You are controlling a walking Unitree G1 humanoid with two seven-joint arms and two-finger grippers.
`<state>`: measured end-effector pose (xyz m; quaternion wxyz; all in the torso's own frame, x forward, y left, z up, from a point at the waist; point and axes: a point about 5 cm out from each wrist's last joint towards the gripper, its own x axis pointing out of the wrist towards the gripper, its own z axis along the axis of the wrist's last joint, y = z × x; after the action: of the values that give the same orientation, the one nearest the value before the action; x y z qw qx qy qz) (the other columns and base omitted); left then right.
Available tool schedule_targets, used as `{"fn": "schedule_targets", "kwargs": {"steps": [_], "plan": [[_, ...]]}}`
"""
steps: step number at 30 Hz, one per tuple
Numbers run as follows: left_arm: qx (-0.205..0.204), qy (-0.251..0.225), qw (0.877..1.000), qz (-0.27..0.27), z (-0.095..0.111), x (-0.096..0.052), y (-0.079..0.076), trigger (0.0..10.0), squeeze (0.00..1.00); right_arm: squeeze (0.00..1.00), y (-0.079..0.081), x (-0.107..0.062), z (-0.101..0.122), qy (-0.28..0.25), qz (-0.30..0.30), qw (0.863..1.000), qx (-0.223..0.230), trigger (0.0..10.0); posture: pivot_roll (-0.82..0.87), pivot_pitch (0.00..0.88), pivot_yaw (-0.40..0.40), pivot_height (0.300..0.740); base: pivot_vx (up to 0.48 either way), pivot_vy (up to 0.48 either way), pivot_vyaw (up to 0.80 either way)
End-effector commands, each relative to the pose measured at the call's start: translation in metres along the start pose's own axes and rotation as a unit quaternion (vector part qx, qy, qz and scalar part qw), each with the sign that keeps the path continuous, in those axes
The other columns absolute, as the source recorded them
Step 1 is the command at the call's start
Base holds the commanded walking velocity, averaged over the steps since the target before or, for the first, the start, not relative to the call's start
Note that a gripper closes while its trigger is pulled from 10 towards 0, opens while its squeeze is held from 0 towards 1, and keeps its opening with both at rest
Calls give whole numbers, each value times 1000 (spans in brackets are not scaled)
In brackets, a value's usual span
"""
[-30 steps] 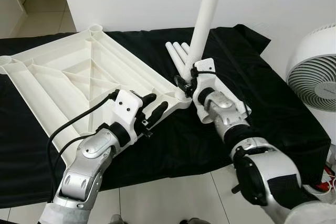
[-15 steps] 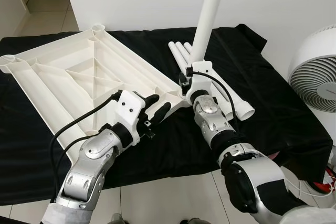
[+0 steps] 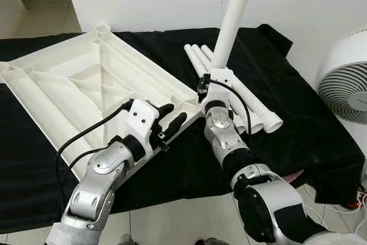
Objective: Building children table
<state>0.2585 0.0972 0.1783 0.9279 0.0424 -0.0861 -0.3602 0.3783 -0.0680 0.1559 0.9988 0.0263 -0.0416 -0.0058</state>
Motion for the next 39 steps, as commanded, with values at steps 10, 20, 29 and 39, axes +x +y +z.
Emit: {"fn": "schedule_targets", "kwargs": {"steps": [10,20,29,39], "plan": [[3,-4,1000,7,0,-1,-2,10000,0,1000,-5,0,-5,12,57,998,23,10000,-9,46,-28,740,0,0,0],[3,-5,1000,4,2,1,-1,10000,0,0,-17,11,12,-7,151,988,-12,10000,-16,57,-18,740,0,0,0],[3,-3,1000,-6,1,4,-6,10000,0,0,-34,16,19,4,253,966,-61,10000,-16,67,-12,740,0,0,0],[0,-5,1000,-14,2,7,-10,10000,0,0,-55,19,22,28,296,951,-85,10000,-22,69,-2,740,0,0,0]]}}
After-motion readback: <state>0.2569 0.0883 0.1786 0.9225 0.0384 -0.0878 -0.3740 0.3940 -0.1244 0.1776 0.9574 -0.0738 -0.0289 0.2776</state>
